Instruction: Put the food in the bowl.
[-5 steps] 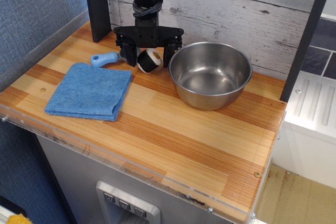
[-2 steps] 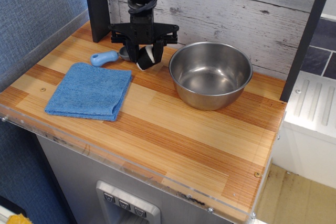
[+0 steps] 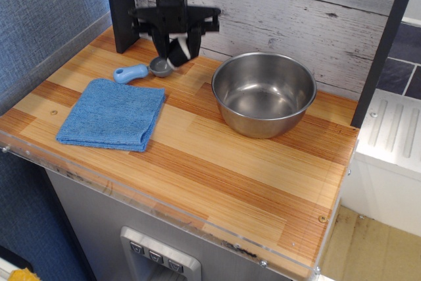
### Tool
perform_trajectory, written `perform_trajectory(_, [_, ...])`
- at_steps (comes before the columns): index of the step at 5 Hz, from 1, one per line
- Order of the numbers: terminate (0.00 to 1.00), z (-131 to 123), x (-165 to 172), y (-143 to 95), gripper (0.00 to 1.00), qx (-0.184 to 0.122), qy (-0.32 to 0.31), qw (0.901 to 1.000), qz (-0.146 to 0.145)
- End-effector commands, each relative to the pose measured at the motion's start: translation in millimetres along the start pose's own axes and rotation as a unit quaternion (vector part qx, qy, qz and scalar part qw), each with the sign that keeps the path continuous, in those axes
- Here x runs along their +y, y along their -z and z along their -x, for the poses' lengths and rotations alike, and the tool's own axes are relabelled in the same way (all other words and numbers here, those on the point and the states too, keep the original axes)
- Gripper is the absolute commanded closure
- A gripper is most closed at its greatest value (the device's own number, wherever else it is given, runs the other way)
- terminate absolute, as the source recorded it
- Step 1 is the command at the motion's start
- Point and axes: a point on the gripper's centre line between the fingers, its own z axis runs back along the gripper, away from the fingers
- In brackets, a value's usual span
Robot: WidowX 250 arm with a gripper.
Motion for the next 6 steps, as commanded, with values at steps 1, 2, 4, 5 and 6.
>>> perform_trajectory(1, [0.00, 24, 26, -66, 1.00, 0.087, 0.027, 0.9957, -0.019])
perform_trajectory(2, [0.00, 18, 52, -77, 1.00, 0.101, 0.065, 0.9924, -0.026])
perform_trajectory(4, [0.00, -19, 90, -79, 1.00, 0.100, 0.148, 0.9834, -0.034])
perform_trajectory(5, [0.00, -39, 99, -73, 1.00, 0.091, 0.174, 0.9800, -0.036])
perform_trajectory(6, [0.00, -51, 99, -62, 1.00, 0.073, 0.178, 0.9807, -0.034])
